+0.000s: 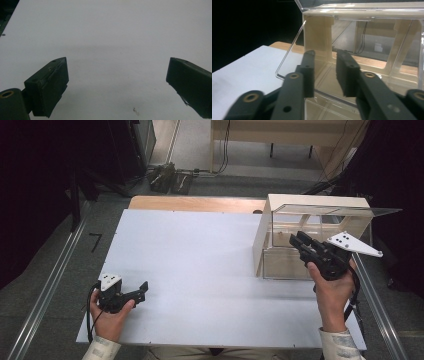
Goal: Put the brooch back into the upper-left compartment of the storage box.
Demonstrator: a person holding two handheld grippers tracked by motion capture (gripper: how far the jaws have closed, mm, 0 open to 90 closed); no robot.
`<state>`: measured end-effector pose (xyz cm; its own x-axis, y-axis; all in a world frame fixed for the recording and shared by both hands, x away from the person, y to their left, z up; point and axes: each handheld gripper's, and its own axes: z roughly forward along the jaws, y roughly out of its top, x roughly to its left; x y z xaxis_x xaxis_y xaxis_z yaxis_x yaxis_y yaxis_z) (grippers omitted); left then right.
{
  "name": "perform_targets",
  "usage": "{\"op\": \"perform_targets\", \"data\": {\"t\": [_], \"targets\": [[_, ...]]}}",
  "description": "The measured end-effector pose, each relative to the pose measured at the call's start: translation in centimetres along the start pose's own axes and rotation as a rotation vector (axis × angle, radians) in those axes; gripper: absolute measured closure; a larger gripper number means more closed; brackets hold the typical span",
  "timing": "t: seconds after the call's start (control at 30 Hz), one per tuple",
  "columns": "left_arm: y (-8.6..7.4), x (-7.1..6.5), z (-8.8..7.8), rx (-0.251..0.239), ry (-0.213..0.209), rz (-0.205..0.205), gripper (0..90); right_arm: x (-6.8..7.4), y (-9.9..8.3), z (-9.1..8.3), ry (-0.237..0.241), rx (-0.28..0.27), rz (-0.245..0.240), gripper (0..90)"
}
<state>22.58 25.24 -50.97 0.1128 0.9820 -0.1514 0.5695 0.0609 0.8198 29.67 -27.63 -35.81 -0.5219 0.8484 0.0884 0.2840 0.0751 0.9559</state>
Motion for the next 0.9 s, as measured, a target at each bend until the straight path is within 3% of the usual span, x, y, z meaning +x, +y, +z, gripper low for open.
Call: {"op": "perform_targets", "data": {"t": [0.13, 0.17, 0.53, 0.9], "targets": [[0.01, 0.05, -0.04, 0.000, 0.002, 0.000, 4.9, 0.12, -0.05, 0.08, 0.000, -0.003, 0.005, 53.8], [0.01, 0.05, -0.04, 0.001, 0.001, 0.000, 4.9, 0.24, -0.04, 0.12, 0.002, -0.005, 0.010, 47.8], [0.01, 0.04, -0.03, 0.002, 0.000, 0.000, 5.0, 0.48, -0.01, -0.05, -0.028, -0.026, -0.007, 29.9], [0.01, 0.05, -0.02, 0.002, 0.001, -0.002, 4.9, 0.89, -0.07, -0.80, -0.025, -0.045, -0.001, 24.3]]}}
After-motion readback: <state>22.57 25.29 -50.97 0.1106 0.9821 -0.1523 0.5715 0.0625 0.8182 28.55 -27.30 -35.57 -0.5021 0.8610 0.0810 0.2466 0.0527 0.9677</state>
